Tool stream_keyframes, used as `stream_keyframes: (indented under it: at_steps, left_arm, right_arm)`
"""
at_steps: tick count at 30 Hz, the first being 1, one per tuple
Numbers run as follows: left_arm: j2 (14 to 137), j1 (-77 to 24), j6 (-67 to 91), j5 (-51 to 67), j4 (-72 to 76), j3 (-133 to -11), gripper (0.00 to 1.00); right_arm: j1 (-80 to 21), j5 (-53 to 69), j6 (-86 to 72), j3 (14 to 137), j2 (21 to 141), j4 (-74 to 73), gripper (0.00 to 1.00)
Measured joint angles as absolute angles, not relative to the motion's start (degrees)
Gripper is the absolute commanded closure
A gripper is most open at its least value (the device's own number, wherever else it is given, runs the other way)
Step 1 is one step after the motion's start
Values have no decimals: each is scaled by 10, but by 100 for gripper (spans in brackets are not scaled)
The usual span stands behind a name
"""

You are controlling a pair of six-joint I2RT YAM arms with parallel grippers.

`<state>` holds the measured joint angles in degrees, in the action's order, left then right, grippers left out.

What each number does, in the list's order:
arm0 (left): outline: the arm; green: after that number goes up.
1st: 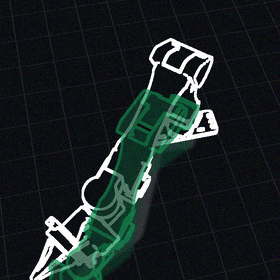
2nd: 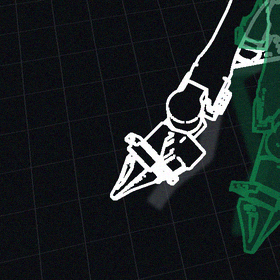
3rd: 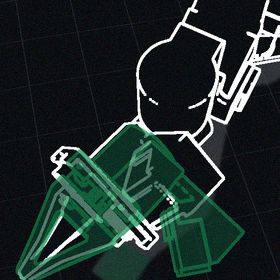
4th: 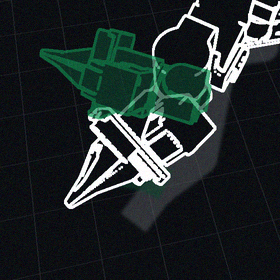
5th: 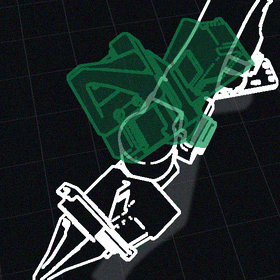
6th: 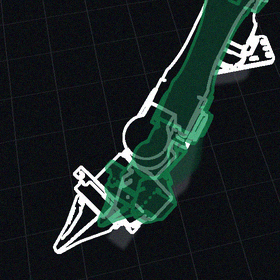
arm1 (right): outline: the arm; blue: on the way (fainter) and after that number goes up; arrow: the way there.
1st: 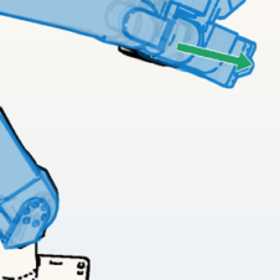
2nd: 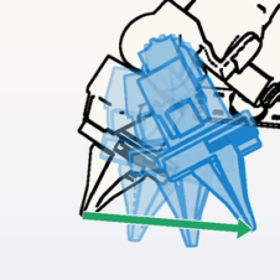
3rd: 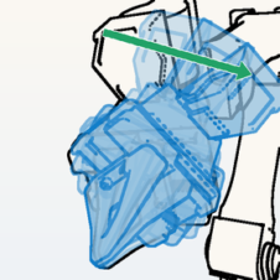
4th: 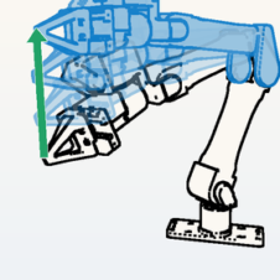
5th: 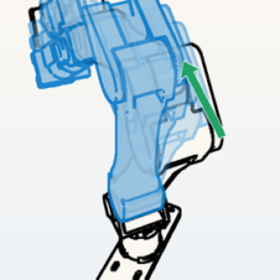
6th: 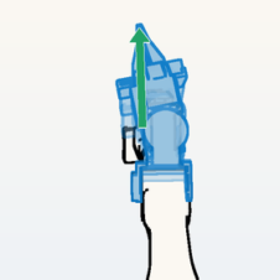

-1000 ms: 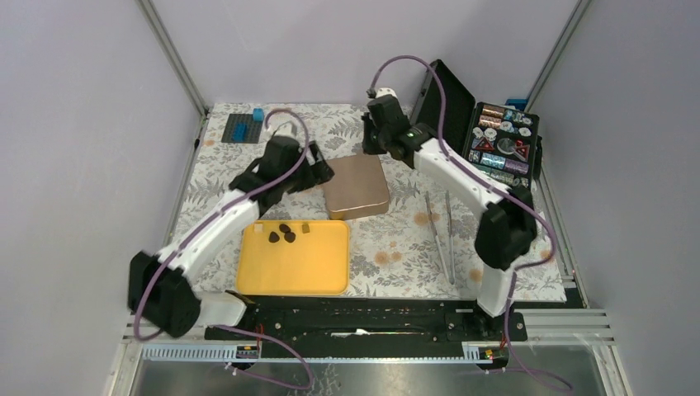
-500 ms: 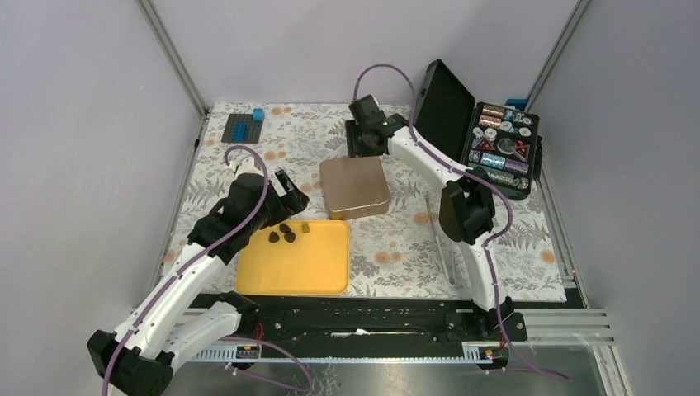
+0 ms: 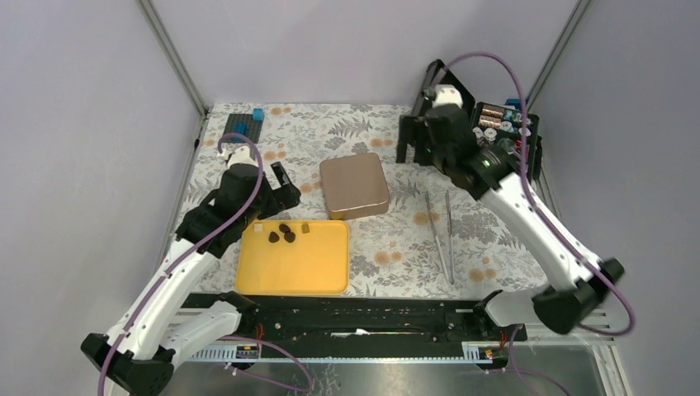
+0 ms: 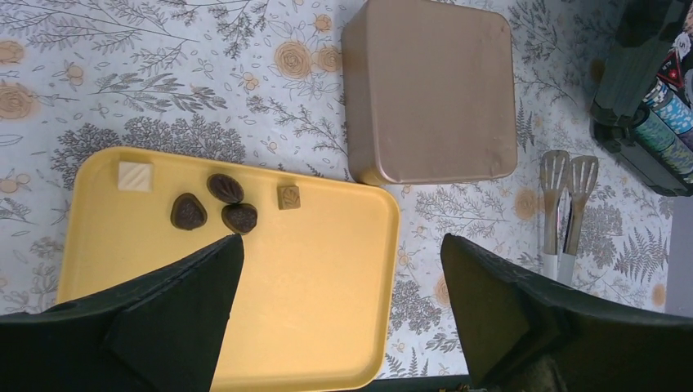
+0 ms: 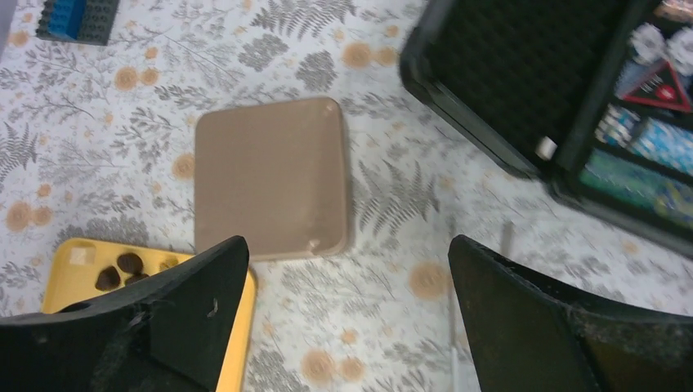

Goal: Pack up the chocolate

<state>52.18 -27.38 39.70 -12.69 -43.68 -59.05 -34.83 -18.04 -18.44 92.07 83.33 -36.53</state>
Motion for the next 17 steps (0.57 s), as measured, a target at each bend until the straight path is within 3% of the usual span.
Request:
stream_keyframes:
  at_steps: [7, 17]
  left_arm:
    - [500, -274, 384, -148, -463, -594, 1]
    - [548, -274, 368, -189, -490, -618, 1]
  right_arm:
    - [-348, -281, -191, 711, 650, -392, 0]
    - [-348, -342, -204, 624, 537, -435, 0]
